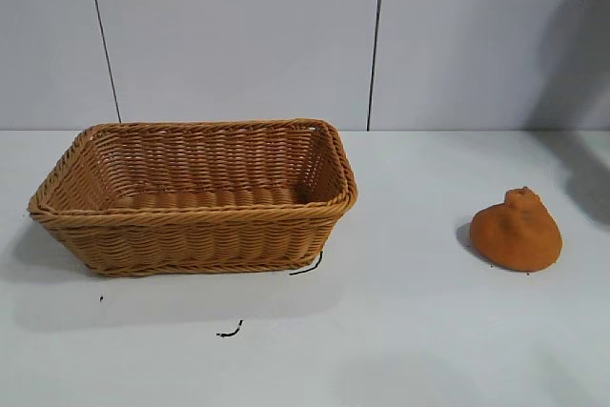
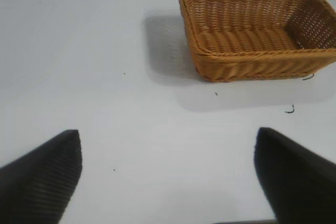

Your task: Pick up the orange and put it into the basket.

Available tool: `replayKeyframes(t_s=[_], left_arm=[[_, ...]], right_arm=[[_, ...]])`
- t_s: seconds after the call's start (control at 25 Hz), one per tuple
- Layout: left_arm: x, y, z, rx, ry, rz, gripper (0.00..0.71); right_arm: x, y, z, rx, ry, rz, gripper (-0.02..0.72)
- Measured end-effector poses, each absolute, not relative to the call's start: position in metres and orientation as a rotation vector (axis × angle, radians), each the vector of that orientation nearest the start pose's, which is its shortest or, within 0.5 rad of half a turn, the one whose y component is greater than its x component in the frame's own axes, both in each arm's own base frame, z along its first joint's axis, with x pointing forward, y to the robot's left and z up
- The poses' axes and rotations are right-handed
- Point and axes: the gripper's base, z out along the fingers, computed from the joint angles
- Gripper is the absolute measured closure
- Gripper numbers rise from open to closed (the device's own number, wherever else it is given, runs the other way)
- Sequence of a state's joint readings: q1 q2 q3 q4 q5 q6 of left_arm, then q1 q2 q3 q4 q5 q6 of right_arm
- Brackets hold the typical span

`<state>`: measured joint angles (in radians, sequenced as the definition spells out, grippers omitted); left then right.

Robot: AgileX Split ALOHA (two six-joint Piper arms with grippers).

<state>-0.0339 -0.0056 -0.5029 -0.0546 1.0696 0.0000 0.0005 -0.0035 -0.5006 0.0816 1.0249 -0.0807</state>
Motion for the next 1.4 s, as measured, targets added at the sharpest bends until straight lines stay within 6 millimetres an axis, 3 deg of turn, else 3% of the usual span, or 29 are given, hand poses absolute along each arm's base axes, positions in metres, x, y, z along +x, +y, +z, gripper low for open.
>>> replayKeyframes(t_s=[0.28, 0.44, 0.6, 0.84, 0.96, 1.16, 1.4], left_arm=[[-0.007, -0.004, 0.277, 0.038, 2.044, -0.086, 0.071], [-0.007, -0.004, 0.277, 0.038, 2.044, -0.086, 0.071], [-0.007, -0.004, 0.277, 0.038, 2.044, -0.086, 0.071], [-0.007, -0.004, 0.277, 0.038, 2.044, -0.086, 0.071], [-0.007, -0.004, 0.277, 0.038, 2.044, -0.086, 0.071], [-0.007, -0.004, 0.277, 0.038, 2.044, -0.086, 0.071], [-0.007, -0.004, 0.277, 0.038, 2.043, -0.086, 0.071]], right_arm=[[-0.003, 0.006, 0.281, -0.084, 2.016, 0.042, 0.008], [0.023, 0.004, 0.296, -0.035, 2.154, 0.044, 0.008], [0.074, 0.002, 0.31, 0.026, 2.385, 0.046, 0.008], [0.168, 0.003, 0.307, 0.091, 2.669, 0.069, 0.008], [0.217, 0.005, 0.294, 0.073, 2.778, 0.084, 0.008], [0.289, 0.008, 0.284, 0.037, 2.82, 0.11, 0.008], [0.354, 0.028, 0.251, -0.043, 2.868, 0.126, 0.008]])
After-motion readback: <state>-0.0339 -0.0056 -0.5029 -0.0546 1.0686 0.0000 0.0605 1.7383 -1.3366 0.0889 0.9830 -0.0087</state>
